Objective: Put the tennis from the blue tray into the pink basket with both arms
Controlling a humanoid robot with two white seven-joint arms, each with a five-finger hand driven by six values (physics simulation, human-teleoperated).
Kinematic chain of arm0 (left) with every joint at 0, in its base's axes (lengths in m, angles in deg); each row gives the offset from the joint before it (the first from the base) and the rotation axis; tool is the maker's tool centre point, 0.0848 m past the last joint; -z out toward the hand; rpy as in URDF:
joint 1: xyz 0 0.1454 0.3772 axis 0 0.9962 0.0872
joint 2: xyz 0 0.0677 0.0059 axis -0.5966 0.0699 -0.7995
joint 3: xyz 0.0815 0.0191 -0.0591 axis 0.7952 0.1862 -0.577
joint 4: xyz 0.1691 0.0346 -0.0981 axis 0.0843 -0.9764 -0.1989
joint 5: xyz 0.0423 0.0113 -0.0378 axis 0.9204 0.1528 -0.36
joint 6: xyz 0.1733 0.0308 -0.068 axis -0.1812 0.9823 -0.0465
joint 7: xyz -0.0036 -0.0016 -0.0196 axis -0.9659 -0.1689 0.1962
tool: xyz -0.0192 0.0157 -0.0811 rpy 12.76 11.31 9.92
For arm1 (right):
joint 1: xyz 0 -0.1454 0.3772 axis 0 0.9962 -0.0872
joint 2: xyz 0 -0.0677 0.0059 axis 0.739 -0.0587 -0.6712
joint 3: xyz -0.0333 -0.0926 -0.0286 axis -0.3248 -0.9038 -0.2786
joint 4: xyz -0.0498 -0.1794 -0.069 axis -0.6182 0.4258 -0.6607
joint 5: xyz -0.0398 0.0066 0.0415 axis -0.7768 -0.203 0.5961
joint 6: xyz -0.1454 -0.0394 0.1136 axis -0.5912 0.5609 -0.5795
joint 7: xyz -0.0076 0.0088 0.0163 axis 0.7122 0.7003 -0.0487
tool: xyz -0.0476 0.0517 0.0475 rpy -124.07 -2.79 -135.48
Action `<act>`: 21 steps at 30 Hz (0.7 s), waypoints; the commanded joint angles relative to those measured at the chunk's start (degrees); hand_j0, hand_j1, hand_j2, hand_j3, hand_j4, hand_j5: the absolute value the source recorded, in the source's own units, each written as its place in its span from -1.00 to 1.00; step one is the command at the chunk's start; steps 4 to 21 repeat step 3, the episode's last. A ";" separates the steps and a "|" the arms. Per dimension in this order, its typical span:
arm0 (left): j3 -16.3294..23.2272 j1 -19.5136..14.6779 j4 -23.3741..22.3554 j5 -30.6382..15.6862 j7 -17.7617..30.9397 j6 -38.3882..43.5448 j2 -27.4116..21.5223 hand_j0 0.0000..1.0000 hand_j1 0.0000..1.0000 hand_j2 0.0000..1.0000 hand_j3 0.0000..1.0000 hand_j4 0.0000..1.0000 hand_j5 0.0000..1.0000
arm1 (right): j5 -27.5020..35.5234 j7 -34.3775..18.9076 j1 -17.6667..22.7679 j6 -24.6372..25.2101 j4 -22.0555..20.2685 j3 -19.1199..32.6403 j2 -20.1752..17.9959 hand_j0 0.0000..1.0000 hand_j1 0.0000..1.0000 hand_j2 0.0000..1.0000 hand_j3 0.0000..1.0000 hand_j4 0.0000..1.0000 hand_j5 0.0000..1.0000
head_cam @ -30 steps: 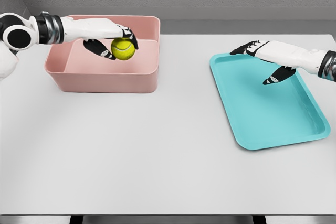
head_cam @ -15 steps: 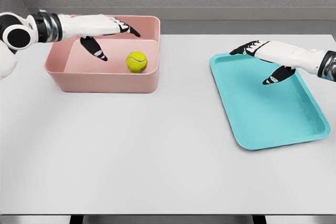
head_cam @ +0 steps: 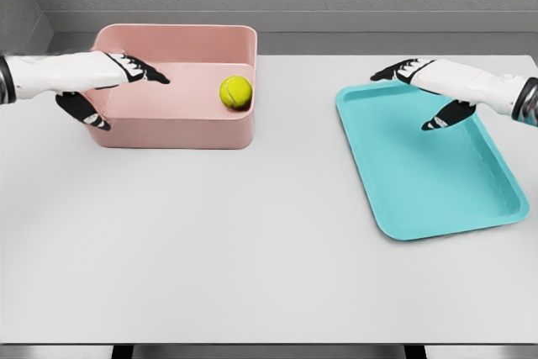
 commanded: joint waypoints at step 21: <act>-4.07 0.62 1.33 -0.89 -5.42 0.26 -3.72 1.00 1.00 1.00 1.00 1.00 1.00 | 0.38 0.01 0.18 0.12 0.28 1.68 -0.10 1.00 1.00 1.00 1.00 1.00 1.00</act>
